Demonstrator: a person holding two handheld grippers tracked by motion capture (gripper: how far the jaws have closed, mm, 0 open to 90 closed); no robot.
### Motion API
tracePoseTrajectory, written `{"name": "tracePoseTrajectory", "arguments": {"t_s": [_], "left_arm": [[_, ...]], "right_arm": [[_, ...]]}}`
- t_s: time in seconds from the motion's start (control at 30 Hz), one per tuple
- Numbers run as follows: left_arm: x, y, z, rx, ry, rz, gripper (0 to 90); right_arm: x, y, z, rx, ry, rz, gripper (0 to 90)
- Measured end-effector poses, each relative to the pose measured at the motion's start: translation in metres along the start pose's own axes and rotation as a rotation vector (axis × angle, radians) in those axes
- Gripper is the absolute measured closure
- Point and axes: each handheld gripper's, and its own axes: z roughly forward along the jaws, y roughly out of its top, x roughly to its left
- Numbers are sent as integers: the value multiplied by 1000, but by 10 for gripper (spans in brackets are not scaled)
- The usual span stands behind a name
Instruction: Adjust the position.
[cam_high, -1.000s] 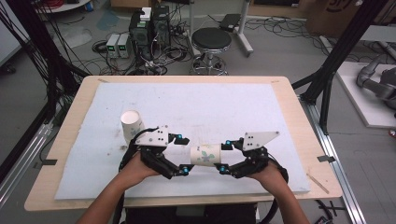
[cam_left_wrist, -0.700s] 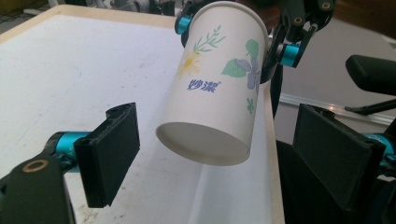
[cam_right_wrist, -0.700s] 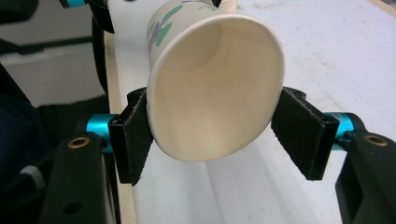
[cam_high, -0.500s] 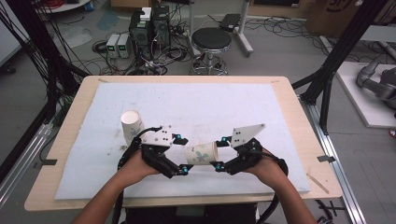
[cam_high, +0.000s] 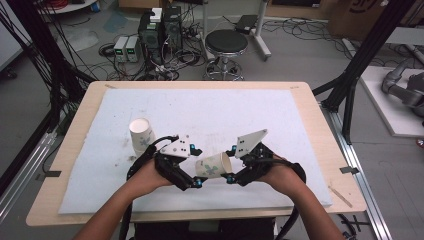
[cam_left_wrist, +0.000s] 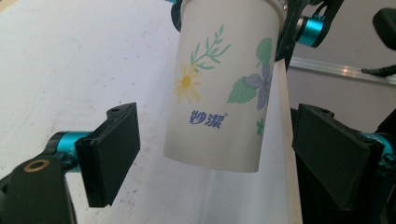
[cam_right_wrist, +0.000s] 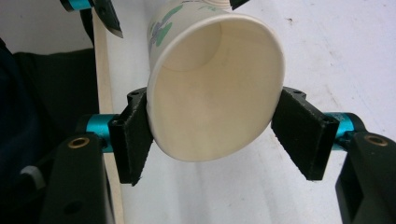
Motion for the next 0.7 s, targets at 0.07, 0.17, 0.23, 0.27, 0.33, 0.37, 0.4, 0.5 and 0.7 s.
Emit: {"name": "tracePoseTrajectory", "arguments": {"t_s": [0.07, 0.17, 0.23, 0.27, 0.33, 0.37, 0.4, 0.5, 0.7], "left_arm": [[0, 0, 2, 25, -3, 6, 153], [-1, 1, 6, 59, -2, 19, 154], [-1, 2, 7, 67, -8, 22, 155], [-1, 2, 8, 68, -8, 24, 155], [0, 2, 9, 77, -9, 25, 156], [0, 2, 10, 79, -9, 23, 156], [0, 2, 10, 84, -7, 22, 157], [1, 3, 11, 97, -8, 18, 159], [2, 6, 15, 114, -20, 21, 194]], "right_arm": [[0, 1, 0, 8, 1, -3, 321], [0, 6, 1, 40, -1, -25, 321], [1, 10, 2, 67, -4, -43, 321], [1, 12, 2, 77, -8, -47, 321], [1, 17, 3, 105, -14, -71, 321], [1, 17, 3, 105, -14, -71, 321], [1, 19, 3, 114, -13, -76, 321], [2, 23, 6, 148, -16, -95, 321], [5, 30, 9, 190, -8, -119, 320]]}}
